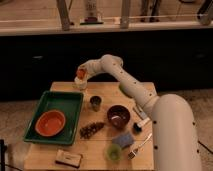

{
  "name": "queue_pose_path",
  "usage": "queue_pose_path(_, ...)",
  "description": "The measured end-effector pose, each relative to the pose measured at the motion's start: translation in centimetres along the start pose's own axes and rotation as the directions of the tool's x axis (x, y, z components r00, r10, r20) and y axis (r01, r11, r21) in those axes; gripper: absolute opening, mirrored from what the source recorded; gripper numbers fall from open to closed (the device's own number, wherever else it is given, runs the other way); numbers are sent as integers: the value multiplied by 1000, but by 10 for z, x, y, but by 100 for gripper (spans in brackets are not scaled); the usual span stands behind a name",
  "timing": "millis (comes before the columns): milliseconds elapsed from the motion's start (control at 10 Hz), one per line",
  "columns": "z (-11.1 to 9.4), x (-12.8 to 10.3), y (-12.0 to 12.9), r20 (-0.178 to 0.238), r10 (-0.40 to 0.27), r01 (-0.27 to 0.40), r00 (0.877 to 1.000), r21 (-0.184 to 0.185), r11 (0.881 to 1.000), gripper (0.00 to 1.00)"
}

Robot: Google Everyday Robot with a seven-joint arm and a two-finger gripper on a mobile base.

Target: Place apple in paper cup

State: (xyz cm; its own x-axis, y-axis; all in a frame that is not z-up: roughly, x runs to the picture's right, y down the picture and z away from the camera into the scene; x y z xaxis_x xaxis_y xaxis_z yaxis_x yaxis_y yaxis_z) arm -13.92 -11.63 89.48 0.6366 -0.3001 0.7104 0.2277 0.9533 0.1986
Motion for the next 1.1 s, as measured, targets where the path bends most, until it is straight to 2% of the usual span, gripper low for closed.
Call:
queue_pose_path(200, 1, 0, -1, 4, 1, -1, 1000, -3, 1000, 14)
queue_pose_path(300, 1, 0, 0, 8, 1, -1, 1000, -8, 1000, 27)
queue_pose_path(400, 2, 0, 0, 10, 2, -2, 1000, -9, 1000, 34)
queue_pose_path(800, 4, 1, -1, 13, 0, 0, 1000, -15, 1000, 74)
queue_pose_path(900, 4, 2, 0, 13, 1, -1, 1000, -17, 1000, 79)
queue_pose_path(1100, 4, 3, -1, 12, -1, 1, 1000, -16, 1000, 80)
